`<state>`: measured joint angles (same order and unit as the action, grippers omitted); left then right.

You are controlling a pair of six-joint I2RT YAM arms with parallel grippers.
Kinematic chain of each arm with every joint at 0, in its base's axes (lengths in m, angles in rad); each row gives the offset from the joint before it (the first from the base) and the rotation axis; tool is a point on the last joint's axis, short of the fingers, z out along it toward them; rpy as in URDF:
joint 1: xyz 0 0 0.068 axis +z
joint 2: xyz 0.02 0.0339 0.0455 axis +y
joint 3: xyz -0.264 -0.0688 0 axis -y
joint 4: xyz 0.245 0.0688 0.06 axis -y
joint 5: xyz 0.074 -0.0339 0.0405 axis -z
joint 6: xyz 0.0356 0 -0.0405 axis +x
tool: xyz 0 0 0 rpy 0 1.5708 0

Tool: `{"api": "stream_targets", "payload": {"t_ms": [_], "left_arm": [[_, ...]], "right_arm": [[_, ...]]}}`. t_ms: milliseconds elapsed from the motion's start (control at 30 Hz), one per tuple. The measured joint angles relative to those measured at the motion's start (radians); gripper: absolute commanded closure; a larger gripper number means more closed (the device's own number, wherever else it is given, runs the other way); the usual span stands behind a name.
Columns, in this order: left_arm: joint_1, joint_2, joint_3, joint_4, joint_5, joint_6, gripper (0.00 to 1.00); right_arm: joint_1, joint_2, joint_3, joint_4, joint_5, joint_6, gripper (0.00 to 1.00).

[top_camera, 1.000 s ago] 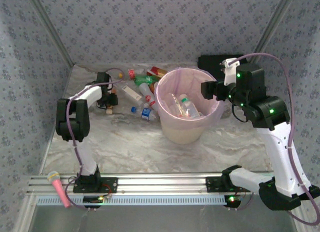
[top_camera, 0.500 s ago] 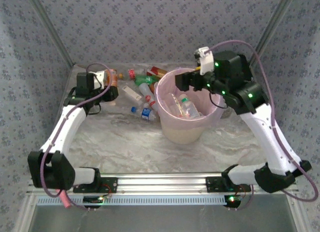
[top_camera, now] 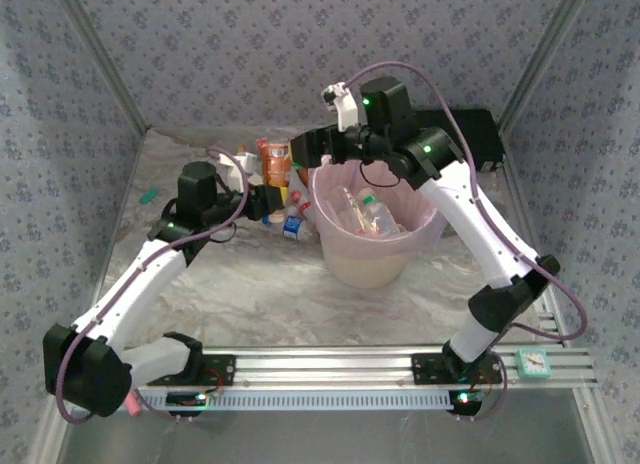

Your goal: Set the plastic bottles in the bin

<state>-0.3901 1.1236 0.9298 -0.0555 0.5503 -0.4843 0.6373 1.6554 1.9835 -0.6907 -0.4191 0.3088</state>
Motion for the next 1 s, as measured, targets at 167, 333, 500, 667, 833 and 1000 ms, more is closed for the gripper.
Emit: {"api": "stream_targets", "payload": {"t_ms": [167, 333, 500, 667, 833, 1000], "left_arm": [[-0.017, -0.039, 0.0, 0.055, 0.0, -0.031, 0.74], [-0.03, -0.041, 0.0, 0.08, 0.0, -0.049, 0.75], [-0.041, -0.041, 0.0, 0.099, 0.0, -0.06, 0.76], [-0.044, -0.037, 0.0, 0.097, -0.005, -0.064, 0.75], [-0.044, -0.037, 0.0, 0.093, -0.012, -0.064, 0.7], [-0.044, -0.037, 0.0, 0.094, -0.015, -0.067, 0.44]], "right_arm": [[0.015, 0.072, 0.053, -0.001, -0.046, 0.01, 0.06], [0.033, 0.143, 0.099, -0.004, -0.09, 0.016, 0.08], [0.037, 0.182, 0.104, -0.009, -0.106, 0.028, 0.17], [0.038, 0.198, 0.106, -0.008, -0.129, 0.055, 0.32], [0.039, 0.198, 0.108, -0.001, -0.139, 0.065, 0.44], [0.039, 0.198, 0.109, 0.002, -0.138, 0.066, 0.48]]}}
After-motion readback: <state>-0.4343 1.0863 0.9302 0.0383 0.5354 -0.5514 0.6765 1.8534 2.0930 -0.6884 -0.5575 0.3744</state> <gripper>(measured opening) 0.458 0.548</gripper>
